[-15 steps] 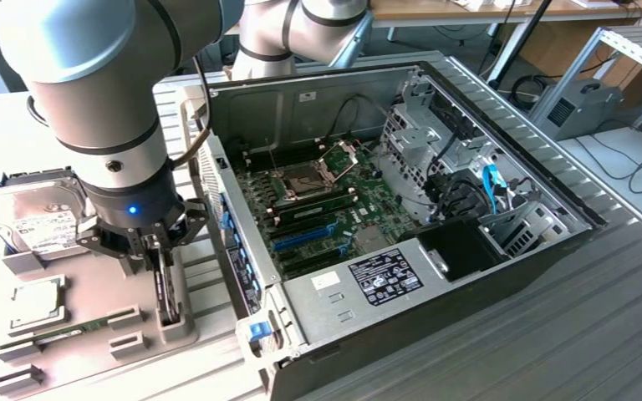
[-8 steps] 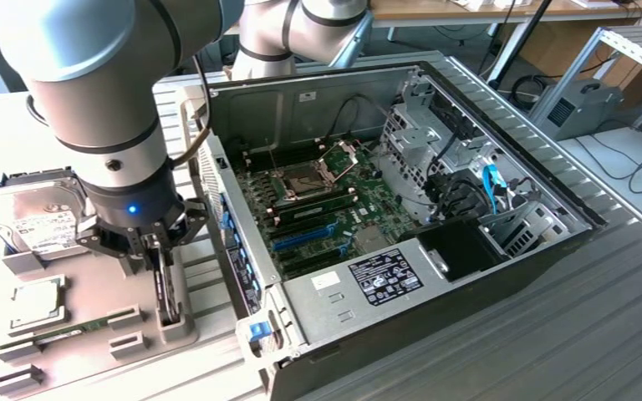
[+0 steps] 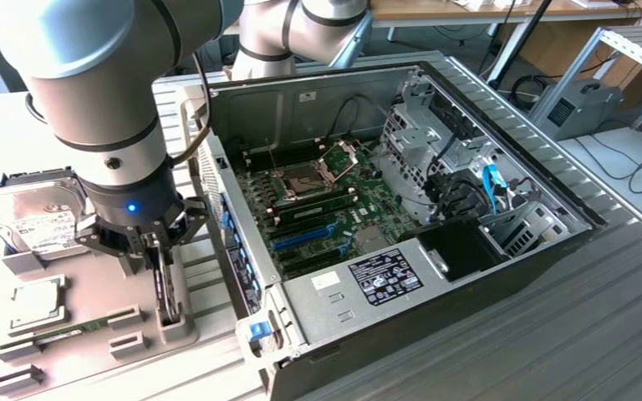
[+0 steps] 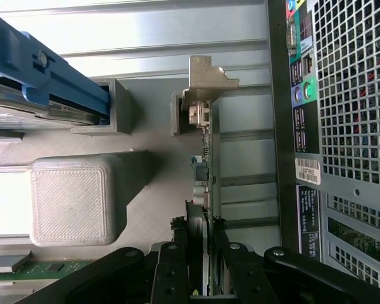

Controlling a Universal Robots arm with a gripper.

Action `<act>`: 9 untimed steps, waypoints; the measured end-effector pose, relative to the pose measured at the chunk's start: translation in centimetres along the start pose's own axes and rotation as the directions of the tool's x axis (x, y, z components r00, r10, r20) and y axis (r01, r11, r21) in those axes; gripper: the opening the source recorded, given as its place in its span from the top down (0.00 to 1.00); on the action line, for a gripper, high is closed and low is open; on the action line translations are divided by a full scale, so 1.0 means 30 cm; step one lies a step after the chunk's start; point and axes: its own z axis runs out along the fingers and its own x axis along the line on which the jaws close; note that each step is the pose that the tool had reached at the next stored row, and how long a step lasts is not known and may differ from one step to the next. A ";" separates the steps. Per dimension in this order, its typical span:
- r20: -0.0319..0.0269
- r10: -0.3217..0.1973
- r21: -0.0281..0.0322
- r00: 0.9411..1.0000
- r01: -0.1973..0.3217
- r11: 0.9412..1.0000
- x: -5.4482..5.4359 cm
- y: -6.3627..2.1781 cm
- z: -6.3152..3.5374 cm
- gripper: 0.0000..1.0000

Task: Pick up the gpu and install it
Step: 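Pick up the gpu and move the gpu toward the slot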

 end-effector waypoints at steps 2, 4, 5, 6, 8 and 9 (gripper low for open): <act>0.000 0.000 0.000 1.000 0.000 1.000 0.000 0.000 -0.001 0.74; 0.000 0.000 0.000 1.000 0.000 1.000 0.000 0.000 -0.002 0.74; 0.000 0.000 0.000 1.000 0.000 1.000 0.000 0.000 -0.003 0.74; 0.000 0.000 0.000 1.000 0.000 1.000 0.000 0.000 -0.004 0.74; 0.000 0.000 0.000 1.000 0.000 1.000 0.000 0.000 -0.005 0.74; 0.000 0.000 0.000 1.000 0.000 1.000 0.000 0.000 -0.006 0.74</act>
